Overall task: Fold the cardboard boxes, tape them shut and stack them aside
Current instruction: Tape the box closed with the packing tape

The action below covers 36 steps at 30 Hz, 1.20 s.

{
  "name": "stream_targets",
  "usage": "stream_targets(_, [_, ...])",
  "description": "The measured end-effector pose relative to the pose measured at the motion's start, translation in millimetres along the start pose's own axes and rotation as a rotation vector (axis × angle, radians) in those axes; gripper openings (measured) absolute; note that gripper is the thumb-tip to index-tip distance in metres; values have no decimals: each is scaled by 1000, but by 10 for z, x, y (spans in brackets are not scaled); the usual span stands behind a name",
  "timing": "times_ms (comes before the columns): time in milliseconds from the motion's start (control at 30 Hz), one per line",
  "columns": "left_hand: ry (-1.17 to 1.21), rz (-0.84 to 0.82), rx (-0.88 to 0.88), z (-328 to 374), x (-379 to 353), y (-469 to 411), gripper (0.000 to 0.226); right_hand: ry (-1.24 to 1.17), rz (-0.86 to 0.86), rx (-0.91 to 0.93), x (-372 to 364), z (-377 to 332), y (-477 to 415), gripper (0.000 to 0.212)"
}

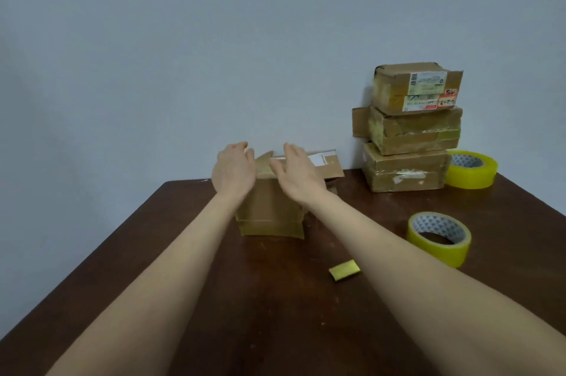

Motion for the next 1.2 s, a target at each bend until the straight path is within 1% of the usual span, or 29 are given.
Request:
stream_targets(100, [5,-264,92,-259,-191,-215,46,126,-39,-100,-194,-35,-188,62])
stream_targets(133, [3,-316,100,-308,-251,-235,46,124,-36,-134,-228,-24,-222,63])
stream_targets(233, [10,-344,103,-356,-316,-261,47,29,5,-192,-255,10,-280,60])
stream_targets(333, [93,-393,161,-359,-279,-241,53,-55,19,-269,-234,30,-317,61])
stream_targets(367, [117,-403,175,-354,-254,-208,56,-110,14,-304,-218,50,-312,63])
stream_targets(467, [158,-404,196,-314,-174,-69,62,-372,-16,-416,-133,172,-227,71])
stream_targets(500, [159,-396,195,-287,-146,-17,63,-405,-30,-428,-105,209,-160,72])
stream_targets(533, [147,-388,189,-240,-109,36,64,-416,-36,-438,-69,244,-90,70])
stream_targets(633, [122,-375,161,-2,15,242,57,-390,-7,-441,123,276,131,44])
stream_targets(667, [129,-373,154,86,40,311,56,-339,8,-432,216,278,209,42])
stream_targets(700, [135,-367,147,172,63,380,56,-266,29,-418,323,272,280,46])
stream_targets(733, [142,-357,137,254,75,436,56,-198,46,-404,433,264,348,56])
stream_targets(833, [169,-390,124,428,10,634,45,-66,78,-407,595,267,545,81])
stream_targets(900, [258,-423,125,478,-73,754,48,-89,34,-477,569,321,641,95])
stream_targets(933, [322,-436,153,486,-85,812,49,-117,10,-516,549,349,691,97])
stream_targets(967, [365,-442,191,479,-98,832,49,-126,-5,-534,539,378,708,92])
stream_targets(1000, [378,-455,228,455,-121,805,51,-114,-18,-524,543,407,702,77])
stream_targets(1067, [378,-490,283,435,-113,777,47,-90,-31,-475,556,444,677,30])
stream_targets(1100, [390,-498,299,419,-123,750,42,-90,-24,-465,562,466,666,14])
stream_targets(1133, [399,-498,309,412,-132,728,35,-109,-20,-450,569,473,666,11])
stream_targets(1200, [396,-487,302,399,-146,705,21,-176,-23,-443,579,497,683,18])
Point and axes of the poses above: each hand's wrist, its own y-axis away from the middle knuckle, its own x-axis out of the back of the hand, z = x × y, the point moved 3 cm from there along -y, towards the middle knuckle, and after that the axes turned 7 degrees about -z, right-handed, at the moved point
